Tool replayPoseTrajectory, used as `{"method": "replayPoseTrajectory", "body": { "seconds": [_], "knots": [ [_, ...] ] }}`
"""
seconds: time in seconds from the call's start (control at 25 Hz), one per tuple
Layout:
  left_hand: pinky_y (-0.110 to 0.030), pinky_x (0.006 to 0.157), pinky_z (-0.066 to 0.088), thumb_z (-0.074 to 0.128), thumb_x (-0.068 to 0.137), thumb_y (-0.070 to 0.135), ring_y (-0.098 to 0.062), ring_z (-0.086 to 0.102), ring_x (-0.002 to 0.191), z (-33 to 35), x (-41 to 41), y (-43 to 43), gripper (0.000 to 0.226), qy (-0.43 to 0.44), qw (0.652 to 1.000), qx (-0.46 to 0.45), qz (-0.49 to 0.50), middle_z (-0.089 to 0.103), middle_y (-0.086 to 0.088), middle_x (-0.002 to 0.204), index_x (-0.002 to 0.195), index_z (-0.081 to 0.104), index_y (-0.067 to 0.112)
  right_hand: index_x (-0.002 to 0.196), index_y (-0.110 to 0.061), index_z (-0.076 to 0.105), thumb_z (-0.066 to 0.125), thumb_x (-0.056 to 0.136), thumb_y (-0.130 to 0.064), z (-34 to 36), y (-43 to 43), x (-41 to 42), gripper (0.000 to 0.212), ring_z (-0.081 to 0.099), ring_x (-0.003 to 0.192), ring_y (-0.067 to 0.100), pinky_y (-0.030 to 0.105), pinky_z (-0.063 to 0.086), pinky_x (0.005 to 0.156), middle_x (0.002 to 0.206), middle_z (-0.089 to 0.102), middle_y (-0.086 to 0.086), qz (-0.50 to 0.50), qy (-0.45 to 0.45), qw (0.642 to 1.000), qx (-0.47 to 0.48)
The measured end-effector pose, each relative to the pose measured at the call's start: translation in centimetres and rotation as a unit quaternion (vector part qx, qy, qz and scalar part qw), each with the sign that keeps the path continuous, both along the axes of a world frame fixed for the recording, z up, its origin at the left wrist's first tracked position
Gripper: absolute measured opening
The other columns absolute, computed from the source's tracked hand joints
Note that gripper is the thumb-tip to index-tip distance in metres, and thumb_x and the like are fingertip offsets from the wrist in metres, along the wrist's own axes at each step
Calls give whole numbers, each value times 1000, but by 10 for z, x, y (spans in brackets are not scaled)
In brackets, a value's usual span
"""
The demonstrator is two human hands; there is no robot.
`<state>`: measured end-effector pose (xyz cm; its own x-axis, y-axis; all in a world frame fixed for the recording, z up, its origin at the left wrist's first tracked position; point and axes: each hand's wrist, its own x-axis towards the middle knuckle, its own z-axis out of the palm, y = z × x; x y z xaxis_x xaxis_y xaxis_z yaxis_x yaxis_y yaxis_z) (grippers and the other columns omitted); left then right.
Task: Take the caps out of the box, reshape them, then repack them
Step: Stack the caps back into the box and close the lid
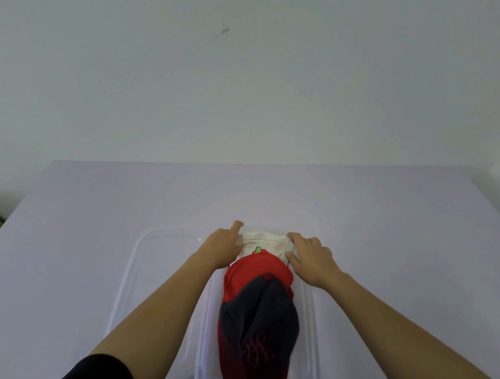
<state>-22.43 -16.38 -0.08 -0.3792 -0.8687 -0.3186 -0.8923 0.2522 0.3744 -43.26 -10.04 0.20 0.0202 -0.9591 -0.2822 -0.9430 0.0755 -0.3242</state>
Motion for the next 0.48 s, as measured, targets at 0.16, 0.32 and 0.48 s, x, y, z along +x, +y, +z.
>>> {"method": "replayPoseTrajectory", "body": {
  "seconds": [0.16,0.32,0.48],
  "knots": [
    [-36,96,45,57,89,29,-25,53,117,13,15,-1,20,144,986,62,46,55,-8,131,106,55,18,117,-20,57,46,93,-46,1,21,-7,37,38,129,19,35,33,103,141,45,0,-31,-119,990,-63],
    [-37,112,25,64,83,46,-20,28,141,22,24,7,22,74,983,164,-46,24,0,156,87,67,25,108,-17,67,55,86,-52,-2,24,-6,43,20,138,26,43,29,109,151,28,4,45,-59,997,19],
    [-36,106,33,65,84,32,-22,42,126,23,26,5,24,51,986,156,-28,31,-2,148,81,65,8,113,-16,63,51,89,-51,-2,14,12,44,18,137,30,42,31,107,153,25,5,30,-24,999,3]
  ]
}}
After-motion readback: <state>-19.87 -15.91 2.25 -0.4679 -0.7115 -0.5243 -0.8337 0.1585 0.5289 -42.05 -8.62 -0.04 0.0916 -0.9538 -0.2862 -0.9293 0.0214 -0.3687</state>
